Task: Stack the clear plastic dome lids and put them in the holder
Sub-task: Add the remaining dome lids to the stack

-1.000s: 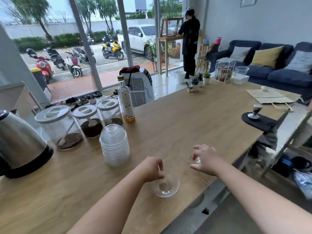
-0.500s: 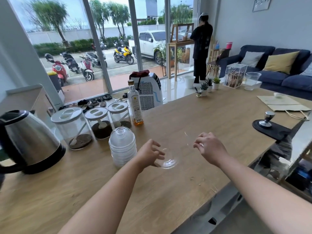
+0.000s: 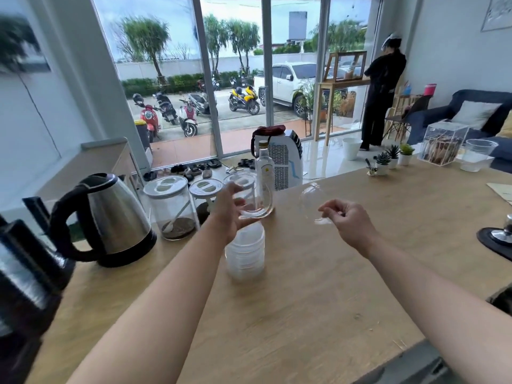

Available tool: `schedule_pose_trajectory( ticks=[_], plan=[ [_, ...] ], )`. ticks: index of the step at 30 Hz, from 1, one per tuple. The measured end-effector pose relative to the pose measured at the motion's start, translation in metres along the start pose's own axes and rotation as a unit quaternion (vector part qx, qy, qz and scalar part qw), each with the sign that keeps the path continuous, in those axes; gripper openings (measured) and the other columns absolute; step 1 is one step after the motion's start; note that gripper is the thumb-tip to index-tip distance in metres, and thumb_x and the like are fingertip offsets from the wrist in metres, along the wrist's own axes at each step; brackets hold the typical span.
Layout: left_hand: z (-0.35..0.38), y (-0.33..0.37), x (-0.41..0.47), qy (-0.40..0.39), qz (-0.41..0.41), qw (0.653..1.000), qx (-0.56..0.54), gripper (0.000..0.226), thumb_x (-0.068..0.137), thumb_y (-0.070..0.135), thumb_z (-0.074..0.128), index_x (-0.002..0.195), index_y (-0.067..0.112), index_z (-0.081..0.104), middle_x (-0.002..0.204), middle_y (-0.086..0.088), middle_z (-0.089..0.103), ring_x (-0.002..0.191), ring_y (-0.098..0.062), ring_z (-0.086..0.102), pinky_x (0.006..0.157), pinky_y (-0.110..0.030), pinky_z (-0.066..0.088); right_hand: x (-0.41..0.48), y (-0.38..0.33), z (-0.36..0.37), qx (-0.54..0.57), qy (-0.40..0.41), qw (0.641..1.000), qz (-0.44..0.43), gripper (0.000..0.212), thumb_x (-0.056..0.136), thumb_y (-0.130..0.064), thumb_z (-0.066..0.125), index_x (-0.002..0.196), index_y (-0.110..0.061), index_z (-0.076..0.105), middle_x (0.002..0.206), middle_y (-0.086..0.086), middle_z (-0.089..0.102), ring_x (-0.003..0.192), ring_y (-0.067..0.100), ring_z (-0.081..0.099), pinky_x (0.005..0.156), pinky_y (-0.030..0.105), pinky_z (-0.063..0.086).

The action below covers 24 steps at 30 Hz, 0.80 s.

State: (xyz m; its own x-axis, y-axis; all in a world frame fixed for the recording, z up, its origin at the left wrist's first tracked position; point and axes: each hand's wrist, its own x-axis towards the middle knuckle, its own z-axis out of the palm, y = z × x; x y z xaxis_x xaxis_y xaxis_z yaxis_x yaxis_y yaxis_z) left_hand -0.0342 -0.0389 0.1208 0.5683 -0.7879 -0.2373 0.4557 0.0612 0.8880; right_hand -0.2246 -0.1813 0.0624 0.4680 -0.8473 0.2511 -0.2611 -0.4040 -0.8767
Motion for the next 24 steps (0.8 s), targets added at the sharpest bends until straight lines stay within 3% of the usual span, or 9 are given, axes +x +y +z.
schedule_pose_trajectory(
  ticks=[3, 5, 6, 8, 11, 15, 20, 22, 24],
  plan=[
    [-0.019, 0.015, 0.006, 0.035, 0.057, 0.993, 0.097, 0.044, 0.078, 0.034, 0.043, 0.117, 0.015, 0.049, 0.115, -0.007, 0.048, 0.118, -0.028, 0.048, 0.084, -0.043, 0.05, 0.008, -0.005, 0.017, 0.032, -0.015, 0.999, 0.001, 0.018, 0.093, -0.009, 0.051, 0.087, -0.018, 0.066, 0.075, -0.001, 0.064, 0.059, 0.008, 0.045, 0.056, 0.023, 0.034],
    [-0.026, 0.019, 0.008, 0.058, 0.112, 0.963, 0.238, 0.04, 0.076, 0.038, 0.041, 0.111, 0.021, 0.052, 0.138, -0.01, 0.043, 0.127, -0.031, 0.043, 0.096, -0.047, 0.045, 0.014, -0.005, 0.026, 0.037, -0.028, 0.999, -0.002, 0.019, 0.093, -0.009, 0.051, 0.086, -0.019, 0.065, 0.075, -0.002, 0.063, 0.06, 0.008, 0.045, 0.056, 0.024, 0.034],
    [-0.029, 0.019, 0.011, 0.07, 0.142, 0.932, 0.327, 0.042, 0.08, 0.038, 0.042, 0.118, 0.021, 0.051, 0.145, -0.013, 0.036, 0.132, -0.033, 0.037, 0.105, -0.05, 0.039, 0.018, -0.005, 0.031, 0.04, -0.032, 0.999, -0.004, 0.019, 0.093, -0.009, 0.051, 0.085, -0.02, 0.065, 0.074, -0.003, 0.063, 0.06, 0.008, 0.045, 0.056, 0.024, 0.035],
    [-0.033, 0.015, 0.015, 0.08, 0.178, 0.844, 0.5, 0.062, 0.091, 0.034, 0.048, 0.146, 0.014, 0.026, 0.152, -0.015, 0.022, 0.14, -0.031, 0.025, 0.116, -0.047, 0.024, 0.026, -0.006, 0.039, 0.051, -0.038, 0.998, -0.006, 0.021, 0.093, -0.008, 0.051, 0.083, -0.021, 0.064, 0.074, -0.002, 0.063, 0.058, 0.008, 0.044, 0.055, 0.024, 0.034],
    [-0.036, 0.001, 0.014, 0.073, 0.248, 0.71, 0.655, 0.081, 0.091, 0.032, 0.055, 0.151, 0.008, 0.007, 0.15, -0.016, 0.025, 0.141, -0.029, 0.023, 0.115, -0.038, 0.024, 0.037, -0.006, 0.046, 0.071, -0.057, 0.996, -0.008, 0.023, 0.093, -0.007, 0.05, 0.081, -0.023, 0.063, 0.073, -0.001, 0.063, 0.057, 0.01, 0.042, 0.053, 0.024, 0.033],
    [-0.037, -0.016, 0.012, 0.047, 0.292, 0.628, 0.72, 0.08, 0.084, 0.026, 0.066, 0.148, 0.007, 0.021, 0.143, -0.013, 0.039, 0.133, -0.026, 0.039, 0.11, -0.03, 0.033, 0.05, -0.002, 0.049, 0.08, -0.074, 0.994, -0.006, 0.02, 0.093, -0.008, 0.05, 0.084, -0.019, 0.065, 0.073, -0.002, 0.063, 0.06, 0.014, 0.043, 0.055, 0.027, 0.034],
    [-0.032, -0.028, 0.023, 0.014, 0.273, 0.527, 0.805, 0.079, 0.079, 0.026, 0.071, 0.145, 0.008, 0.03, 0.144, -0.009, 0.041, 0.135, -0.023, 0.036, 0.114, -0.029, 0.03, 0.066, 0.0, 0.045, 0.084, -0.085, 0.993, -0.009, 0.018, 0.093, -0.008, 0.05, 0.086, -0.016, 0.064, 0.073, -0.003, 0.062, 0.059, 0.012, 0.043, 0.054, 0.025, 0.033],
    [-0.031, -0.033, 0.028, 0.002, 0.259, 0.502, 0.825, 0.079, 0.077, 0.027, 0.073, 0.143, 0.009, 0.034, 0.144, -0.007, 0.042, 0.135, -0.022, 0.036, 0.113, -0.029, 0.029, 0.071, 0.001, 0.045, 0.089, -0.087, 0.992, -0.009, 0.017, 0.093, -0.008, 0.05, 0.087, -0.015, 0.064, 0.073, -0.003, 0.062, 0.061, 0.011, 0.045, 0.056, 0.025, 0.034],
    [-0.031, -0.037, 0.031, 0.0, 0.242, 0.504, 0.829, 0.079, 0.075, 0.028, 0.075, 0.141, 0.011, 0.036, 0.141, -0.006, 0.045, 0.134, -0.022, 0.037, 0.112, -0.03, 0.031, 0.075, 0.003, 0.045, 0.093, -0.094, 0.991, -0.006, 0.016, 0.093, -0.008, 0.05, 0.089, -0.014, 0.065, 0.072, -0.003, 0.063, 0.061, 0.01, 0.045, 0.057, 0.024, 0.034]
  ],
)
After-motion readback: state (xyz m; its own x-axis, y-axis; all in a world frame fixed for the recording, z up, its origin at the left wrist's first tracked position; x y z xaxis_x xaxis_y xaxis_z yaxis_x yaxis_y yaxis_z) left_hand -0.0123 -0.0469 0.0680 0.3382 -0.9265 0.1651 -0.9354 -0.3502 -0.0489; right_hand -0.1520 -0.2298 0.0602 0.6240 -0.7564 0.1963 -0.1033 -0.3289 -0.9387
